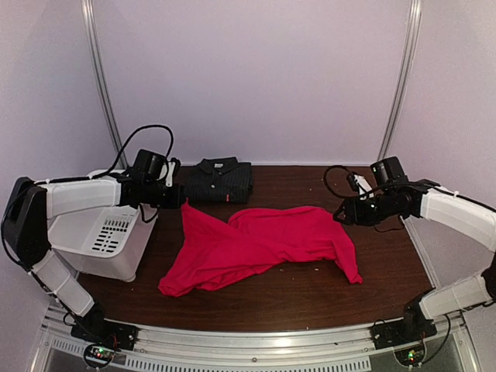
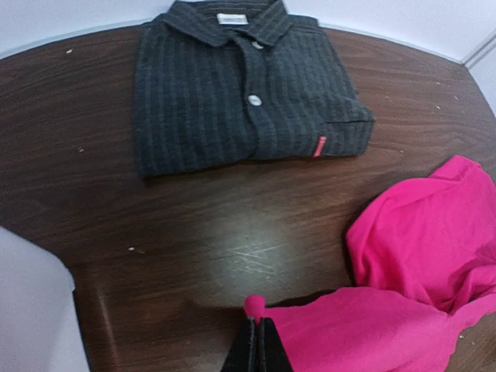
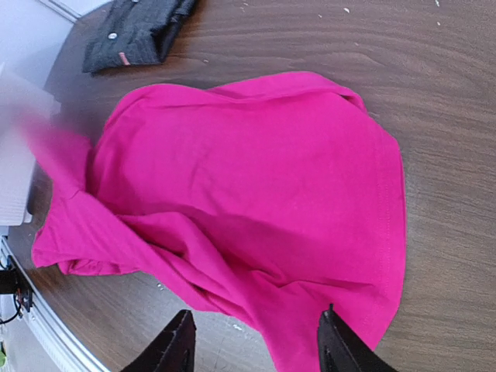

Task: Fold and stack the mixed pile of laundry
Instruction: Flatten out the crumpled T-shirt at the center of the board.

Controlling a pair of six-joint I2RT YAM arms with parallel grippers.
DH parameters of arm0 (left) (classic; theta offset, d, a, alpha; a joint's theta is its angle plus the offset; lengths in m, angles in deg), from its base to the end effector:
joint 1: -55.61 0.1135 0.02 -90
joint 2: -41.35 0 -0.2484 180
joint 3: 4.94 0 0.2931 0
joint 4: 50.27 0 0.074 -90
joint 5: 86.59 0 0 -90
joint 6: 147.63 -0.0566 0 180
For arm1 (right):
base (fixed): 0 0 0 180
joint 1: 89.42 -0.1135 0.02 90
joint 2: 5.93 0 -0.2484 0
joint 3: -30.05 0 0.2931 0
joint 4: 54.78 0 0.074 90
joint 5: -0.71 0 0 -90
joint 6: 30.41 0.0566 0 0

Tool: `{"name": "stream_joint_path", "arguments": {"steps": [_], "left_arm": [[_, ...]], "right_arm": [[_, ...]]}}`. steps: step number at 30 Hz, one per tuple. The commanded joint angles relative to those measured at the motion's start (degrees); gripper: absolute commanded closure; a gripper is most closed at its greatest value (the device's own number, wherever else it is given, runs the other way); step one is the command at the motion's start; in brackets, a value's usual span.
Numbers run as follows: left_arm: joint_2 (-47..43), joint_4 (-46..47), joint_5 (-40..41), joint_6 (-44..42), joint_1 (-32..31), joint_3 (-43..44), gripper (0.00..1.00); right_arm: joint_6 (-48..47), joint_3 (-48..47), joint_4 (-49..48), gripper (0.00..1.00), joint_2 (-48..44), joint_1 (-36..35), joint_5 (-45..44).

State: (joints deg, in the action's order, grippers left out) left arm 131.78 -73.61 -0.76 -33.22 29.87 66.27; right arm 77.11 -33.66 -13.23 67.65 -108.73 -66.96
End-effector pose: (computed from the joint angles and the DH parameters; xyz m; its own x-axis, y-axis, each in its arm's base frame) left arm 0.3538 -0.1751 0.1772 -0.7537 -0.0942 -0.6504 0.1866 0.9183 -0.3492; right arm 0.2924 0.1252 0.2028 -0.8629 -0.0073 -0.5053 -0.2828 0.8356 0.4710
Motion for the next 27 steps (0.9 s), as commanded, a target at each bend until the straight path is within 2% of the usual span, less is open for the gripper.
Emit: {"name": "stream_joint_path", "arguments": {"steps": [1, 5, 8, 12, 14, 16, 21, 23, 27], "left_arm": [[1.19, -1.92, 5.02, 2.66, 4.12, 1.73, 1.0], [4.67, -0.97, 0.18, 2.67, 4.73, 4.3, 1.0], [5.36, -0.38, -0.97, 2.57, 4.73, 4.82, 1.0], [4.87, -4.22, 5.23, 2.6, 4.8, 6.14, 1.0], [4.31, -5.51, 7.09, 2.22, 4.82, 6.74, 1.0], [4.22, -5.44, 5.38, 1.78, 4.82, 7.12, 1.0], [2.2, -0.31, -2.93, 0.29, 4.74, 5.13, 1.0], [1.42, 0.14, -4.67, 0.17, 4.73, 5.01, 1.0], [-0.77, -0.37, -5.49, -0.45, 4.73, 5.79, 1.0]], "right_arm": [[0.62, 5.05, 3.37, 0.49, -7.02, -3.33, 4.77], [3.74, 9.83, 3.03, 0.5, -9.51, -7.05, 3.75], [5.38, 11.87, 3.14, 0.46, -8.97, -8.48, -0.25], [8.07, 13.01, 3.21, 0.45, -6.32, -11.41, -5.31], [9.23, 14.05, 2.83, 0.38, -5.03, -13.01, -8.01], [10.11, 14.47, 2.12, 0.29, -3.72, -14.37, -10.14], [10.52, 14.23, 1.78, 0.29, 1.31, -16.67, -17.36], [10.46, 13.99, 1.44, 0.34, 3.75, -17.08, -18.87], [9.83, 12.05, 0.73, 0.81, 4.07, -17.3, -20.65]]}}
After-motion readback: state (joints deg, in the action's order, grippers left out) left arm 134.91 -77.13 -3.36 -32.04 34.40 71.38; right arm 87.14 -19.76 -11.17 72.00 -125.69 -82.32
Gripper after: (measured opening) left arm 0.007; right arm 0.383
